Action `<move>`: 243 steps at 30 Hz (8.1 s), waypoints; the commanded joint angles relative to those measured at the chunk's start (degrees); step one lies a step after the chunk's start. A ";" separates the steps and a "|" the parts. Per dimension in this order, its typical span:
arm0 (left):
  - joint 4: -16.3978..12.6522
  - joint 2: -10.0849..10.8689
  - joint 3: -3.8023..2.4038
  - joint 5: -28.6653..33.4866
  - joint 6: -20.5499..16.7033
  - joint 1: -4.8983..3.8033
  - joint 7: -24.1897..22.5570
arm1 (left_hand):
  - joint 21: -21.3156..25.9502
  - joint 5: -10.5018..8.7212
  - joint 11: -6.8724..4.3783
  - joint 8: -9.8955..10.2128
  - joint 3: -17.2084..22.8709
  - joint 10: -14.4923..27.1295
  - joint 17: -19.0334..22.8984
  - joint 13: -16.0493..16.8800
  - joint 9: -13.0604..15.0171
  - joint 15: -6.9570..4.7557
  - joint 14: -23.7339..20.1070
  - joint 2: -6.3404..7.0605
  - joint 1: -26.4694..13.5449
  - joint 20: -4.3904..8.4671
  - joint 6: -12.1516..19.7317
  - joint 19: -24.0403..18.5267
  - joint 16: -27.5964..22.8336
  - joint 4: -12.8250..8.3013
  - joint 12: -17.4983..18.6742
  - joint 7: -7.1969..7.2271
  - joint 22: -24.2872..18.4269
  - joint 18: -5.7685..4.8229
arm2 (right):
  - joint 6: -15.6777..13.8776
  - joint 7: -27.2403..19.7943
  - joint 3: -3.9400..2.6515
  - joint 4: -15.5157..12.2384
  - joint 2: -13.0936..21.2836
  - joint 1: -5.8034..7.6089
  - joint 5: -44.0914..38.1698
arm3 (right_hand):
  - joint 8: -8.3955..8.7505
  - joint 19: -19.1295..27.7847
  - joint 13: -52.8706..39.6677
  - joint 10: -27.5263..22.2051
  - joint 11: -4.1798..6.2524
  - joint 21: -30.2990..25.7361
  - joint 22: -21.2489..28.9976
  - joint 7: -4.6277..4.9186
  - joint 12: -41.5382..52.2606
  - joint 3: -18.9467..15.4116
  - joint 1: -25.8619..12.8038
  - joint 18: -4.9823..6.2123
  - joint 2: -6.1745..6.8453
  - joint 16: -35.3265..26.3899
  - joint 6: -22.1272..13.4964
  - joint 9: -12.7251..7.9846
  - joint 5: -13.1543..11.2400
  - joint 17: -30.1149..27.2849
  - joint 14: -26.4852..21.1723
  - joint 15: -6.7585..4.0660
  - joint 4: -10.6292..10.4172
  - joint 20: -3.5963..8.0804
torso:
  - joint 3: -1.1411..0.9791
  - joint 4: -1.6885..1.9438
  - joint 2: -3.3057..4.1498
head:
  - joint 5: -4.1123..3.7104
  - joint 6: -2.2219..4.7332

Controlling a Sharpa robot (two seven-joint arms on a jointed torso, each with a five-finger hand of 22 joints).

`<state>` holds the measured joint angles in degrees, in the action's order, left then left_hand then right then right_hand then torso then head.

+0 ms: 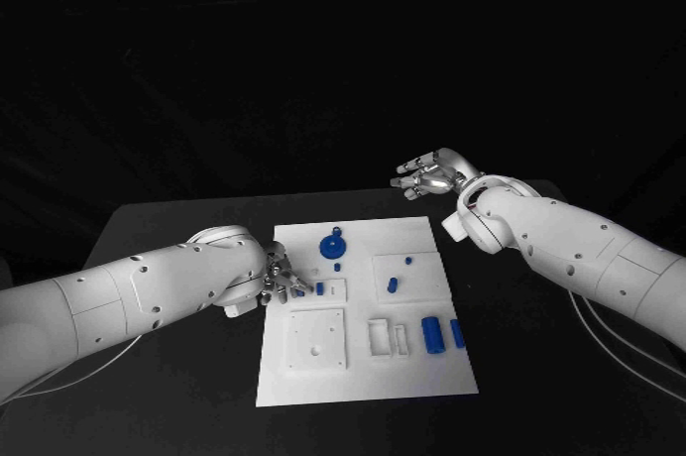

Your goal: Assemble the parts on the task board

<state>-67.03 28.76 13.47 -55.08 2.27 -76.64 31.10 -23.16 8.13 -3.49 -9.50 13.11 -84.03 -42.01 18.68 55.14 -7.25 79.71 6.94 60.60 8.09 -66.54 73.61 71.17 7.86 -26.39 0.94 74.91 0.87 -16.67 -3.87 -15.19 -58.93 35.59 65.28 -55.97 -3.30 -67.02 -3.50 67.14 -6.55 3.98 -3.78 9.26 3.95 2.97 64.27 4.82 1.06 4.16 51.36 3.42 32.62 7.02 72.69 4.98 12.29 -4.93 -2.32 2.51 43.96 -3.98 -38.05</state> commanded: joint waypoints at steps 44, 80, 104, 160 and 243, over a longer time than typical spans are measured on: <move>-0.68 2.95 -4.31 5.58 -4.62 0.20 -1.12 | 1.52 -4.30 0.81 0.48 -7.79 -1.38 6.02 0.05 -10.80 0.74 -2.82 -0.68 -0.20 -0.44 2.82 -0.36 -2.64 2.92 3.05 -1.97 0.98 -0.10 | 0.17 -0.07 -0.03 0.12 0.22 -0.43 0.18 | -0.01 2.89 0.10 -2.49 -0.83 -0.33 0.10 0.37 -0.14 -2.08 1.32 0.65 -0.36 -0.25 -1.27 -0.09 0.18 -2.62 -2.61 0.95 0.19 -1.02 | -0.02 0.03 -0.02 | -0.33 0.12; 0.83 -0.65 -1.95 -15.07 -25.16 0.39 -38.00 | 7.95 3.13 7.51 5.91 -3.74 14.08 17.51 -15.26 -51.12 6.40 -9.42 -5.48 19.67 -6.05 3.81 -6.51 -13.89 -20.84 23.04 -6.69 1.27 4.26 | 1.03 -1.20 -0.03 0.41 0.25 -0.44 1.61 | -0.08 3.11 0.11 -2.50 -0.70 -0.35 0.11 0.14 -0.17 0.13 0.80 0.61 -0.60 -0.27 0.86 -0.01 0.11 -2.73 -2.74 0.84 0.76 -1.02 | 0.05 -0.02 0.14 | -0.52 1.34; 6.73 -5.67 0.06 -27.15 -22.18 1.77 -36.22 | 11.92 2.85 9.02 5.94 -7.44 22.14 18.56 -15.28 -51.40 6.98 -9.23 -1.33 21.79 -6.86 6.92 -3.02 -9.06 -14.85 23.05 -7.53 1.30 4.67 | 0.82 -1.23 -0.04 -0.74 0.16 -0.42 1.69 | -0.08 3.15 0.11 -2.49 -0.73 -0.34 0.10 0.15 -0.17 0.27 0.71 0.63 -0.45 -0.26 0.81 -0.01 0.15 -2.76 -2.80 0.87 0.69 -1.05 | -0.10 -0.47 0.55 | -0.95 1.36; 11.09 -8.01 0.22 -28.84 -17.39 4.14 -37.43 | -0.86 3.58 7.60 5.91 3.82 15.64 18.72 -15.31 -51.42 6.08 -7.91 -3.39 18.34 -5.83 4.76 -6.26 -3.99 -18.36 23.06 -7.12 1.26 5.15 | 0.94 -0.87 -0.04 -1.94 0.25 -0.18 1.70 | -0.09 3.19 0.11 -2.43 -0.74 -0.34 0.10 0.15 -0.15 0.46 0.92 0.62 -0.23 -0.25 0.83 0.00 0.28 -2.76 -2.80 0.91 0.28 -1.04 | -0.07 -0.60 0.71 | -1.54 0.25; 0.12 3.17 -5.33 -20.06 -20.24 4.09 -34.32 | -0.07 3.02 5.86 5.88 1.42 10.08 18.27 -15.27 -51.32 4.97 -4.50 -7.64 18.97 -4.76 -2.43 -3.44 -4.20 -16.60 23.05 -6.26 1.22 4.70 | 1.39 -0.83 -0.04 -1.13 0.62 -0.20 1.66 | -0.10 3.17 0.11 -2.34 -0.69 -0.34 0.10 0.11 -0.16 1.00 0.75 0.61 -0.27 -0.25 1.17 0.01 0.20 -2.77 -2.78 0.87 0.42 -1.03 | 0.12 -0.11 0.83 | -0.65 0.63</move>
<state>-66.53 31.81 8.21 -76.41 -19.23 -72.49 -3.58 -22.95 11.25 2.26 -3.41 14.56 -73.62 -23.64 3.33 3.72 -2.25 74.73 -0.48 79.72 3.37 -68.86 70.14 67.18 -8.38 -3.13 -5.31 74.93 4.90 -15.99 -4.34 -15.20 -60.07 36.17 65.08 -54.46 -3.30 -64.28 -3.48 64.91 -7.16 3.98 -3.75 9.50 3.95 3.66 65.23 4.82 0.68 4.16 52.15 3.38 32.62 4.34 70.30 5.73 12.73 -6.04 -2.24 2.37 44.73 -4.73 -37.38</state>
